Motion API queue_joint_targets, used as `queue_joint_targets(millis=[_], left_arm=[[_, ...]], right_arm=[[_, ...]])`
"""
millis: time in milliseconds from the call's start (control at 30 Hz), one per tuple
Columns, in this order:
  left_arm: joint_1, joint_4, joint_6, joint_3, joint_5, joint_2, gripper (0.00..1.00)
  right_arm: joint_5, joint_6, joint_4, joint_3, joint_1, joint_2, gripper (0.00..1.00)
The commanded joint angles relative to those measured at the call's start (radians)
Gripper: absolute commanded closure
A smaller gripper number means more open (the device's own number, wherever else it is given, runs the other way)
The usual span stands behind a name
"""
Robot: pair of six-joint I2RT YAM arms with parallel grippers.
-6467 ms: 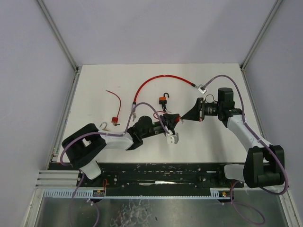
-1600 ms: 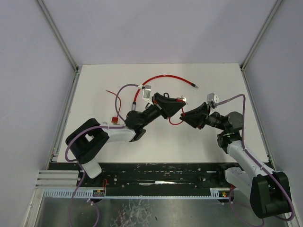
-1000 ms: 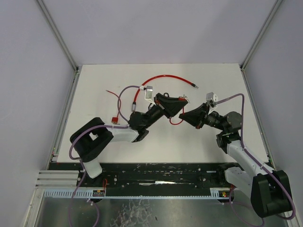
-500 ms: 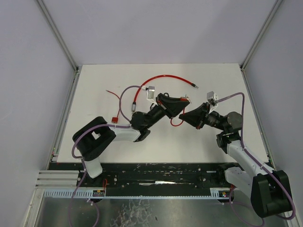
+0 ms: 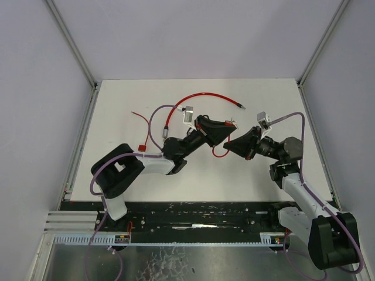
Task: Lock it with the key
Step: Lock the lock.
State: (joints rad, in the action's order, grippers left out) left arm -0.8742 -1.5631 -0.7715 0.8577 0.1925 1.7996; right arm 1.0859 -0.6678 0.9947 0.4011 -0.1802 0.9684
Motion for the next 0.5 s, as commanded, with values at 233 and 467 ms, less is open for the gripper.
queue_joint_targets(millis=[233, 467], left_arm=[[0.03, -0.046, -0.076, -0.026, 0.146, 0.025, 1.0], [0.028, -0.045, -0.075, 0.0, 0.189, 0.069, 1.0]], right_arm=[[-0.052, 0.187, -0.131, 0.151, 0.046, -0.049, 1.0], [-0.051, 0.182, -0.107, 0.149, 0.045, -0.054, 1.0]])
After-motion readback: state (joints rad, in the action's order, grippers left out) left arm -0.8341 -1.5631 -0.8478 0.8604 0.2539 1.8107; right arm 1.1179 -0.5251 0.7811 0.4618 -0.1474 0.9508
